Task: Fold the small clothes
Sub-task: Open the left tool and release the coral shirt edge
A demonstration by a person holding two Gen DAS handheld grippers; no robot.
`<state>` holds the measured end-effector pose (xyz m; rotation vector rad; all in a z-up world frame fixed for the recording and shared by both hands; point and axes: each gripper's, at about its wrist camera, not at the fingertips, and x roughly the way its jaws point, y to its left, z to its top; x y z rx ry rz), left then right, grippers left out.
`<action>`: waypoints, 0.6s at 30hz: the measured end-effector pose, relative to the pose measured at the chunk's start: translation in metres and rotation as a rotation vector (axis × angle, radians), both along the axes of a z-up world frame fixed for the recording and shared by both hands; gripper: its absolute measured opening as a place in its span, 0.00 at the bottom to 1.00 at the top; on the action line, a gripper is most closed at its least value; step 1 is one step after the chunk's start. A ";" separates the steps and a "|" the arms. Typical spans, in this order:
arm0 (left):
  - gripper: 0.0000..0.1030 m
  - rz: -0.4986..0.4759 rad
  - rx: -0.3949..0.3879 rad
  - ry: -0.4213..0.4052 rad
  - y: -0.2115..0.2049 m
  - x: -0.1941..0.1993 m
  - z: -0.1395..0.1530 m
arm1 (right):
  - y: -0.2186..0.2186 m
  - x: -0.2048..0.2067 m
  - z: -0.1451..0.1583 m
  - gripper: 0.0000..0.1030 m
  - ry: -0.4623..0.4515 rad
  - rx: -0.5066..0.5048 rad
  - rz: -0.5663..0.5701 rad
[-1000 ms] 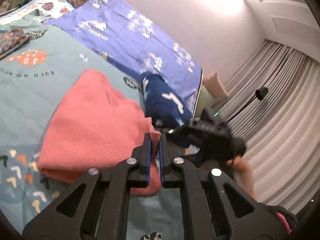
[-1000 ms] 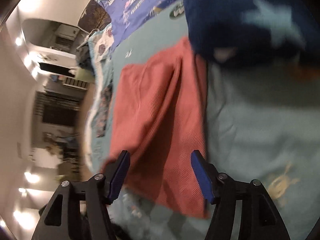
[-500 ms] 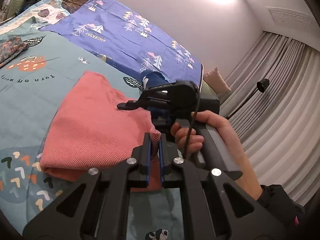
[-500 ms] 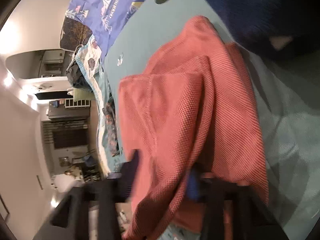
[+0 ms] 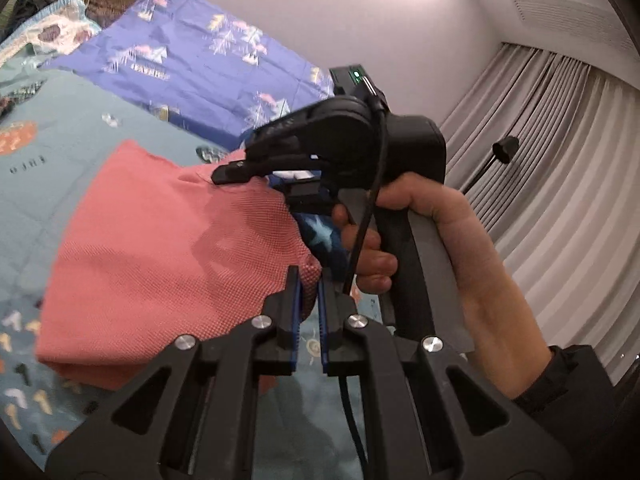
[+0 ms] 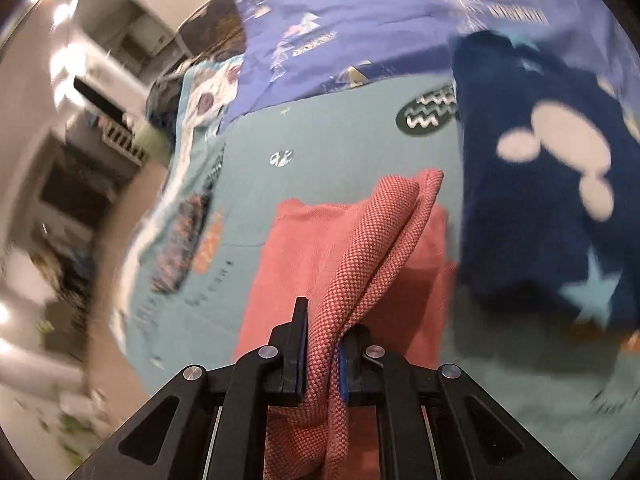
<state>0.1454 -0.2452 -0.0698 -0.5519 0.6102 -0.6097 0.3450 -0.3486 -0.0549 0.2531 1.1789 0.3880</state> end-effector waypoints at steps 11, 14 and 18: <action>0.54 -0.322 0.044 0.110 0.037 0.007 -0.011 | -0.019 -0.029 -0.030 0.28 -0.087 -0.245 -0.056; 0.67 -0.227 0.022 -0.019 0.090 0.016 0.014 | -0.016 -0.064 0.003 0.30 -0.245 -0.279 -0.070; 0.67 -0.329 -0.026 0.123 0.120 0.044 -0.007 | -0.005 -0.108 0.003 0.32 -0.300 -0.083 -0.018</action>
